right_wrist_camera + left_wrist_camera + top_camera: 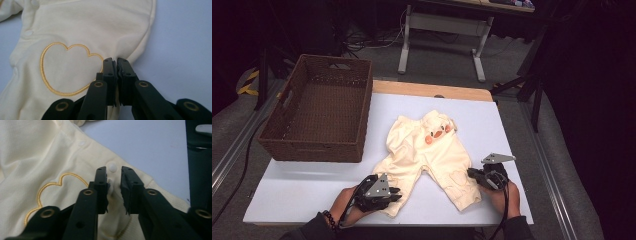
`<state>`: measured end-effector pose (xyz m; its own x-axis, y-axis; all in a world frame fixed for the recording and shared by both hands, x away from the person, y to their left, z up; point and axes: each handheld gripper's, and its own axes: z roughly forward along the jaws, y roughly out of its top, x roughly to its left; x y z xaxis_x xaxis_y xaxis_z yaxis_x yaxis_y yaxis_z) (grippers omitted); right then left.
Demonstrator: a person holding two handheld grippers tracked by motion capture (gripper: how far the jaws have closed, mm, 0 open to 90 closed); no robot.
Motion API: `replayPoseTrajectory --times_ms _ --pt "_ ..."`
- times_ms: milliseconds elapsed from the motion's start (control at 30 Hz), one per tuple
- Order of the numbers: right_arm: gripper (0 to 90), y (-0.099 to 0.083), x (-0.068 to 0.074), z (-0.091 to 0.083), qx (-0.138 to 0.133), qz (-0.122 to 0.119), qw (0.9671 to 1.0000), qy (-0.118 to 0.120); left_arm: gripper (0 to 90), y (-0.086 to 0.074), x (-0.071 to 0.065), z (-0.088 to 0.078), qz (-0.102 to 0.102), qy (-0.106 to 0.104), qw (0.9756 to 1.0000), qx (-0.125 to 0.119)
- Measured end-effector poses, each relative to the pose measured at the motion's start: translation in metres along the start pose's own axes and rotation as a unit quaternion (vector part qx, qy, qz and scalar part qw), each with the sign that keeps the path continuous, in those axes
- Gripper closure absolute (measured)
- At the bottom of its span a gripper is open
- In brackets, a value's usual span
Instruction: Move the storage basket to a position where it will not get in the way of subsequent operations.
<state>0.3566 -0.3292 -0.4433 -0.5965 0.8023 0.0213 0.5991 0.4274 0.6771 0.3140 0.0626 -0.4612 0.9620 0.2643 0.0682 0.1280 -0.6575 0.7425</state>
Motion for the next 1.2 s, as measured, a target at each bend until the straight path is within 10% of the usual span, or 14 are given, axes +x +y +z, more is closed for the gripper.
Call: replayPoseTrajectory --times_ms 367,600,867,1200 --pt "85.7 -0.011 0.016 -0.013 0.010 -0.013 0.9994 0.030 84.0 0.000 0.005 -0.001 0.008 -0.006 0.9998 0.019" --pt "84.1 -0.012 0.014 -0.013 -0.005 -0.024 0.9992 0.031 51.0 -0.004 0.015 -0.009 -0.034 -0.009 0.9994 0.002" --pt "75.3 -0.005 0.015 -0.018 -0.066 -0.033 0.9972 0.009 42.2 -0.004 0.008 -0.011 0.011 -0.033 0.9991 0.024" --pt "59.4 0.004 0.019 -0.019 -0.117 -0.056 0.9915 0.006 73.8 -0.009 0.003 -0.010 -0.019 -0.062 0.9978 0.015"
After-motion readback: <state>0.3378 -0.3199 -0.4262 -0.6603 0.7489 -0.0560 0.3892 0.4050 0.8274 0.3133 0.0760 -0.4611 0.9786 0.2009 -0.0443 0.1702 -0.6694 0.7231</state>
